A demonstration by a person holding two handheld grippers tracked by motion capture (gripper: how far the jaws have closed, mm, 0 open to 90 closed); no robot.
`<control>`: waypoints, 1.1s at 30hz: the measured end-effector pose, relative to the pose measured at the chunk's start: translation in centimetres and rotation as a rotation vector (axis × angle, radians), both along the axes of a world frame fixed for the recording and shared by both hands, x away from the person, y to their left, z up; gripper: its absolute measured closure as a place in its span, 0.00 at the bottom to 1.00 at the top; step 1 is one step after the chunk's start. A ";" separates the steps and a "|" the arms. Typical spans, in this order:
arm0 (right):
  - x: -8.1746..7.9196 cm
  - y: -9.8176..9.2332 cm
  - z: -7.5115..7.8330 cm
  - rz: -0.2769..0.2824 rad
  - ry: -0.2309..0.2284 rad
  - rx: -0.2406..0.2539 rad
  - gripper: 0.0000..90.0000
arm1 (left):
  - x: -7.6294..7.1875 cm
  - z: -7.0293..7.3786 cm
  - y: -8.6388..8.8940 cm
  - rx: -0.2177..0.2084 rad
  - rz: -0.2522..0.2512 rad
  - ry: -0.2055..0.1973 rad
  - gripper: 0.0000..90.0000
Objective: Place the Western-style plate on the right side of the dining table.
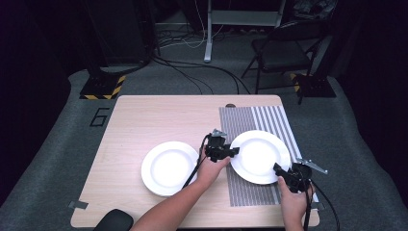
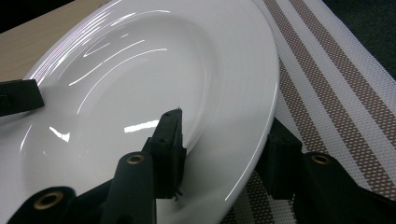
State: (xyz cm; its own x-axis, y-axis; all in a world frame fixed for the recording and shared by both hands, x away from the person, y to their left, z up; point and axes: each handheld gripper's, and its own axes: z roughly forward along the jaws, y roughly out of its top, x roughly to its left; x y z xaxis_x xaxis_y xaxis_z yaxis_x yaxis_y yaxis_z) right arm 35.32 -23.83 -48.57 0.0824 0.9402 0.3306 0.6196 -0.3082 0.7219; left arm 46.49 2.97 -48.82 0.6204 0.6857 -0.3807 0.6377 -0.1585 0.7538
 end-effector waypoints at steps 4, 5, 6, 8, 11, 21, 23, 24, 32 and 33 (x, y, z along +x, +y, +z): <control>0.2 -0.1 -0.1 0.000 -0.005 -0.014 0.62 | 0.1 -0.2 -0.1 0.000 0.005 0.002 0.67; 0.2 -0.1 -0.2 0.002 -0.008 -0.016 0.62 | 0.2 -0.3 -0.1 0.001 0.006 0.002 0.67; 0.3 -0.1 -0.2 0.003 -0.008 -0.021 0.62 | 0.2 -0.4 -0.1 0.006 0.005 -0.004 0.67; 0.3 -0.1 -0.3 0.001 -0.005 -0.017 0.62 | 0.3 -0.5 -0.2 0.004 0.008 0.000 0.67; 0.4 -0.1 -0.6 -0.004 0.003 -0.011 0.62 | 0.3 -0.7 -0.3 0.011 0.007 -0.008 0.67; 1.0 -0.5 -1.1 -0.013 0.012 -0.012 0.62 | 1.0 -1.1 -0.9 0.012 0.011 0.001 0.67; 1.4 -0.7 -1.1 -0.013 0.014 -0.014 0.62 | 1.2 -1.1 -1.0 0.020 0.011 0.002 0.67; 1.5 -0.7 -1.2 -0.014 0.014 -0.017 0.62 | 1.3 -1.1 -1.1 0.017 0.017 0.001 0.67; 2.2 -1.1 -1.6 -0.023 0.012 -0.029 0.62 | 1.9 -1.3 -1.7 0.031 0.014 -0.001 0.67; 2.2 -1.1 -1.6 -0.025 0.015 -0.025 0.62 | 2.0 -1.4 -1.7 0.028 0.021 -0.001 0.67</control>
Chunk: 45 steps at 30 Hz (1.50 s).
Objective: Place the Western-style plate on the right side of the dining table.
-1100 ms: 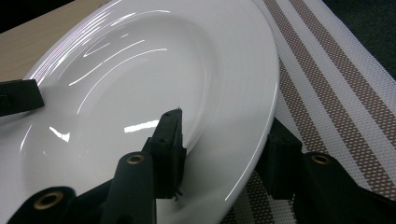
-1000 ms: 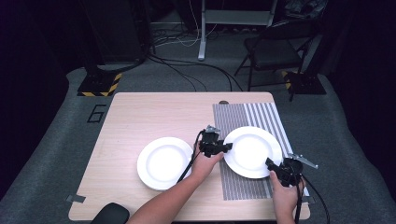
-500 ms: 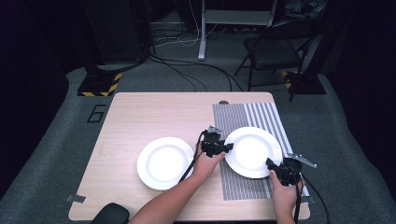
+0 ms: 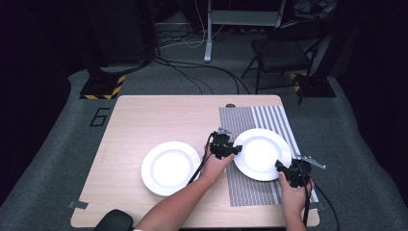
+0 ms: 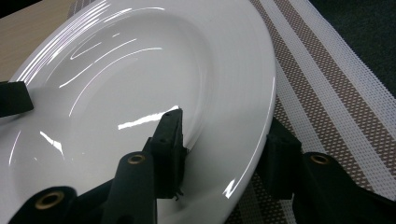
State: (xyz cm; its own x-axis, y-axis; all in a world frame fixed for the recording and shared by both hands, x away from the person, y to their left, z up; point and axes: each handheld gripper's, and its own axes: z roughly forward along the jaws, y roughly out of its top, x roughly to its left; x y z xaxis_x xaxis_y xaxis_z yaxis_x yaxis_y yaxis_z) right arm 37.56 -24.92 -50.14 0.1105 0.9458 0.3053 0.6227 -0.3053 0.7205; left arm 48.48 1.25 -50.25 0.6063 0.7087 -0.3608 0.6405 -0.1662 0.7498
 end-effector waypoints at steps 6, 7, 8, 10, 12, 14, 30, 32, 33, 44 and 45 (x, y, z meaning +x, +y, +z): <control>0.6 -0.1 -0.3 -0.006 0.004 -0.004 0.62 | 0.3 -0.4 -0.1 0.001 0.000 0.003 0.67; 0.6 -0.1 -0.3 -0.005 0.006 -0.009 0.62 | 0.4 -0.5 -0.2 0.006 0.000 0.004 0.67; 0.7 -0.1 -0.4 -0.012 0.007 -0.012 0.62 | 0.4 -0.6 -0.2 0.004 0.006 0.011 0.66; 0.8 0.0 -0.5 -0.017 0.014 -0.017 0.62 | 0.5 -0.7 -0.2 0.013 -0.001 0.011 0.66; 0.9 -0.1 -0.6 -0.013 0.012 -0.016 0.62 | 0.6 -0.9 -0.2 0.011 -0.005 0.011 0.66; 1.0 -0.2 -0.7 -0.014 0.016 -0.010 0.62 | 0.7 -1.0 -0.2 0.017 -0.004 0.012 0.66; 1.3 -0.4 -1.5 -0.014 0.029 0.012 0.60 | 0.9 -1.2 -0.5 0.003 -0.003 0.003 0.66; 1.4 -0.5 -1.5 -0.010 0.032 0.006 0.61 | 1.0 -1.3 -0.4 -0.004 -0.007 0.007 0.66; 1.5 -0.6 -1.4 -0.011 0.035 0.005 0.61 | 1.1 -1.3 -0.5 -0.010 -0.006 0.015 0.66; 1.6 -0.9 -1.4 0.003 0.039 0.008 0.59 | 1.4 -1.0 -0.8 0.004 -0.014 0.020 0.64; 1.5 -1.0 -1.3 0.015 0.037 0.013 0.57 | 1.3 -0.9 -0.6 0.001 -0.014 0.019 0.63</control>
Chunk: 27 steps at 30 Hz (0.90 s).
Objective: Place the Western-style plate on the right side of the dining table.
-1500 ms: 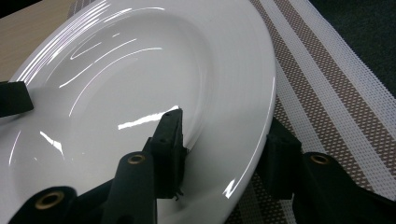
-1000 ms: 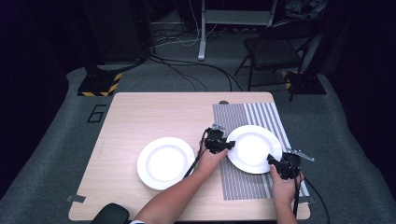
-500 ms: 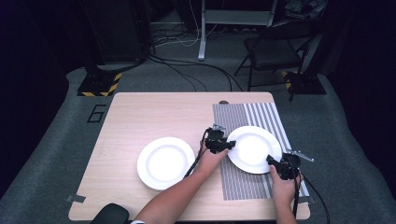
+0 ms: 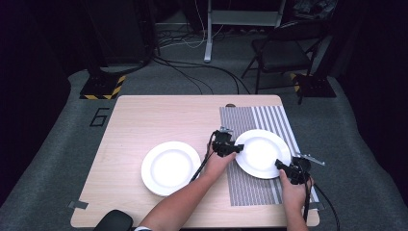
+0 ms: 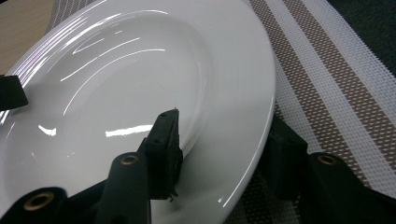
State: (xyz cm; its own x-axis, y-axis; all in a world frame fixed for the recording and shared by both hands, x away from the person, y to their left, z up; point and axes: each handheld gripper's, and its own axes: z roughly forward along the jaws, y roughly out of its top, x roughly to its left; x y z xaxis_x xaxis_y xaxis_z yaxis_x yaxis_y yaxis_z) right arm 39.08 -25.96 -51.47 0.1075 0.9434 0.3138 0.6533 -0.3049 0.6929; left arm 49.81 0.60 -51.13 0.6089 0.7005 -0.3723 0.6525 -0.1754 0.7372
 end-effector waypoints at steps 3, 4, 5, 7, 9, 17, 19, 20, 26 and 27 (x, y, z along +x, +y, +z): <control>-0.5 -0.2 0.3 -0.014 -0.021 -0.009 0.56 | -0.1 0.4 0.4 0.000 0.009 -0.015 0.62; -0.7 -0.3 0.4 -0.022 -0.023 -0.007 0.56 | -0.1 0.6 0.6 -0.005 0.013 -0.016 0.62; -0.9 -0.5 0.5 -0.021 -0.031 -0.003 0.55 | -0.1 0.8 0.8 -0.008 0.017 -0.019 0.62; -1.4 -0.8 0.7 -0.019 -0.038 0.005 0.54 | -0.1 1.1 1.2 -0.019 0.021 -0.021 0.62; -1.8 -0.9 1.0 -0.026 -0.050 0.001 0.55 | -0.2 1.4 1.7 -0.030 0.024 -0.021 0.62; -3.2 -0.4 1.8 0.035 -0.092 -0.002 0.51 | -0.2 2.1 2.7 -0.029 0.031 -0.029 0.61; -3.3 0.0 2.1 0.044 -0.092 0.001 0.50 | -0.5 2.6 3.1 -0.010 0.028 -0.050 0.60; -3.3 0.1 2.3 0.058 -0.092 -0.013 0.50 | -0.6 2.7 3.2 -0.004 0.031 -0.058 0.59; -3.5 0.8 3.3 0.084 -0.112 -0.021 0.48 | -1.2 3.6 3.9 0.019 0.030 -0.097 0.57; -3.5 0.9 3.4 0.088 -0.117 -0.024 0.48 | -1.4 3.9 4.4 0.035 0.019 -0.111 0.57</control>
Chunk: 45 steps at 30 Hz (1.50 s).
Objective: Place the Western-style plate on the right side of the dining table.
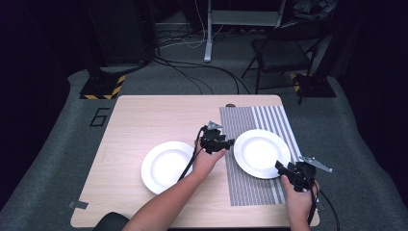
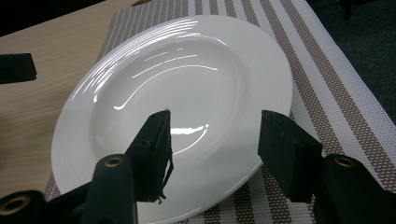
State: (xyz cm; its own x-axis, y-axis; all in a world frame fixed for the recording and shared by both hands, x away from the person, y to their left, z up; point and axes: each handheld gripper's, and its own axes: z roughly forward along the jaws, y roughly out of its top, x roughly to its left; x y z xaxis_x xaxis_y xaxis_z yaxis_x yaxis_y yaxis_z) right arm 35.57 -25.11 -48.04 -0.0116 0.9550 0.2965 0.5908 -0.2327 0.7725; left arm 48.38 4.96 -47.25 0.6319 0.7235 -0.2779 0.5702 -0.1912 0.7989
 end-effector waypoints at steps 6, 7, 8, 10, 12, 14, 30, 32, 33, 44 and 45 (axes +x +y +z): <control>0.0 0.7 0.7 0.039 0.001 -0.017 0.48 | -0.5 0.7 1.5 0.045 -0.015 -0.030 0.56; 0.0 0.9 0.8 0.050 0.006 -0.024 0.48 | -0.5 0.8 1.6 0.045 -0.012 -0.037 0.55; 0.0 1.1 0.8 0.056 0.007 -0.030 0.48 | -0.6 1.0 2.0 0.048 -0.017 -0.038 0.55; 0.1 1.5 0.9 0.072 0.009 -0.037 0.48 | -0.8 1.3 2.5 0.042 -0.020 -0.030 0.55; 0.0 2.3 1.2 0.105 0.015 -0.042 0.49 | -1.1 1.8 3.4 0.039 -0.018 -0.036 0.55; 0.0 2.4 1.3 0.113 0.014 -0.048 0.49 | -1.5 2.2 4.2 0.028 -0.011 -0.041 0.55; 0.1 6.5 3.2 0.288 -0.017 -0.057 0.49 | -3.3 4.4 12.3 0.001 0.068 -0.059 0.56; 0.2 7.2 3.5 0.319 -0.016 -0.053 0.48 | -3.8 4.6 13.7 0.001 0.100 -0.062 0.56; 0.2 7.5 3.6 0.334 -0.014 -0.055 0.48 | -4.0 4.6 14.2 0.003 0.109 -0.062 0.56; 1.0 10.5 3.8 0.431 -0.033 -0.049 0.47 | -7.0 4.6 19.7 0.019 0.196 -0.067 0.54; 1.0 10.5 3.8 0.431 -0.033 -0.049 0.47 | -7.3 4.6 20.2 0.025 0.204 -0.064 0.54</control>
State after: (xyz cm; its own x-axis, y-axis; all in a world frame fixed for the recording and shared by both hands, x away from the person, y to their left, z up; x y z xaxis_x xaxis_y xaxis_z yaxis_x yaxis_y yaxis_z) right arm 36.53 -14.57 -44.23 -0.4212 0.8736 0.2438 0.6006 0.0672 0.7967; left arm 41.10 25.14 -42.69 0.4873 0.8443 -0.2227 0.5475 -0.0968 0.8312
